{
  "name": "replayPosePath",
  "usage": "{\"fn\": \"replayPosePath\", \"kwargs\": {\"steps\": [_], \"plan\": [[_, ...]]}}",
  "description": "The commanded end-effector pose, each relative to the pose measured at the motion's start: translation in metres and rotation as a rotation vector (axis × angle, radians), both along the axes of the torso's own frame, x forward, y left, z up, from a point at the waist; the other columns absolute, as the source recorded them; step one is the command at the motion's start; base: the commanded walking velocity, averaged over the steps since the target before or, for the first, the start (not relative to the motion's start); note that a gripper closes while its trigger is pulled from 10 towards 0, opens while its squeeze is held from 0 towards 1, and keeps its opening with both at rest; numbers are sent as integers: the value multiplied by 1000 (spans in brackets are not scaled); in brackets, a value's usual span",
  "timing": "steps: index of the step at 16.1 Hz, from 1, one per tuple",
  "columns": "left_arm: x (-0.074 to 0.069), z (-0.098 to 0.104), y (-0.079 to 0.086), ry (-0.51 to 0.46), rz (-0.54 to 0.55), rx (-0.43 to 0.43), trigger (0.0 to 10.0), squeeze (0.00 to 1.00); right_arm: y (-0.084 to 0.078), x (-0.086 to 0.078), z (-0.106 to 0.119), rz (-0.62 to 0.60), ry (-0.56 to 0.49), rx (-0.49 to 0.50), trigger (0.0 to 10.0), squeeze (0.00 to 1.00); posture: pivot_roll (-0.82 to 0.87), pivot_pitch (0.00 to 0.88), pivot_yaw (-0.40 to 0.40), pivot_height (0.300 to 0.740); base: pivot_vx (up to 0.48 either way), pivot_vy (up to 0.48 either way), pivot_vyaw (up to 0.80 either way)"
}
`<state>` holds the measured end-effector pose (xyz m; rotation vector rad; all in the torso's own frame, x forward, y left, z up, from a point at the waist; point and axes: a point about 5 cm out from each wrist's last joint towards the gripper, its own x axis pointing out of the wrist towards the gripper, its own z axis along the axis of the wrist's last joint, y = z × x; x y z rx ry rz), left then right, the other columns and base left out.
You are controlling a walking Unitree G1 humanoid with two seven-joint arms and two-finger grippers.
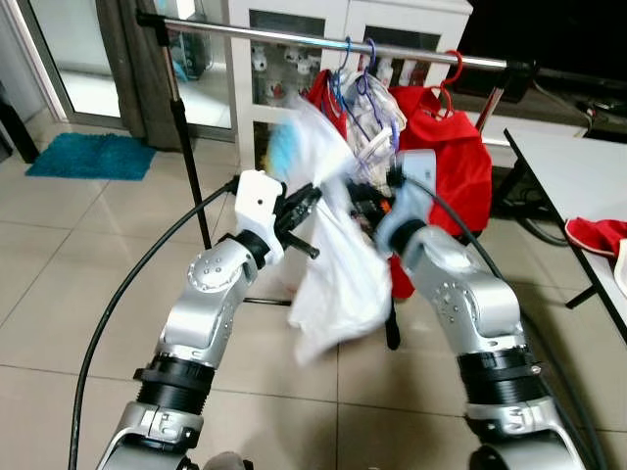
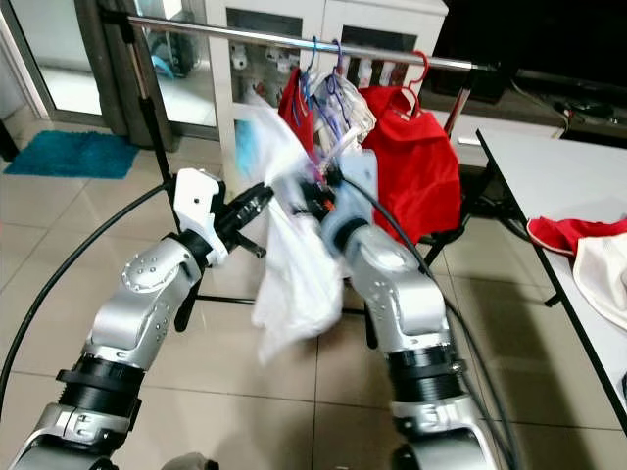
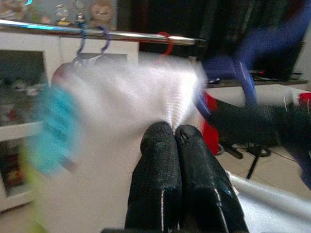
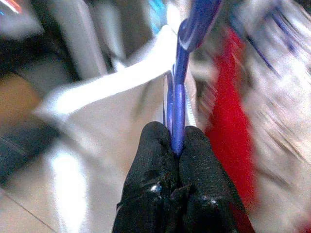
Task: Hang hanger
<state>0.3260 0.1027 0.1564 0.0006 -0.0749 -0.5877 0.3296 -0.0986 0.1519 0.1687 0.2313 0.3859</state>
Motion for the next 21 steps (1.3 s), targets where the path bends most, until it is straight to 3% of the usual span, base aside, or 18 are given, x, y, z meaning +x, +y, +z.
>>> {"fn": "replayPosePath", "kwargs": {"steps": [1, 5, 13, 15, 17, 18, 19, 21], "plan": [[2, -2, 3, 25, 46, -6, 0, 0, -8, -4, -8, -16, 51, -41, 10000, 0, -114, 3, -97, 740, 0, 0, 0], [2, -8, 3, 52, 59, 1, 0, 0, -13, -6, -7, -40, 48, -47, 10000, 0, -120, 1, -92, 740, 0, 0, 0], [-12, -24, -18, 135, -68, 44, 0, 0, -49, 13, 7, -455, -1, -31, 10000, 0, -121, 0, -103, 740, 0, 0, 0], [-13, -25, -19, 140, -72, 44, 0, 0, -43, 11, -5, -358, 52, -127, 10000, 0, -122, 0, -105, 740, 0, 0, 0], [-14, -25, -20, 138, -72, 43, 0, 0, -30, -4, -26, -121, 110, -279, 10000, 0, -122, 0, -109, 740, 0, 0, 0], [-14, -25, -20, 137, -67, 42, 0, 0, -30, -9, -31, -91, 131, -292, 10000, 0, -122, 0, -110, 740, 0, 0, 0], [-12, -24, -17, 134, -39, 45, 0, 0, -34, -28, -43, 28, 192, -331, 10000, 0, -121, 0, -109, 740, 0, 0, 0], [-11, -25, -15, 135, -29, 50, 0, 0, -38, -42, -46, 135, 230, -362, 10000, 0, -126, 0, -102, 740, 0, 0, 0]]}}
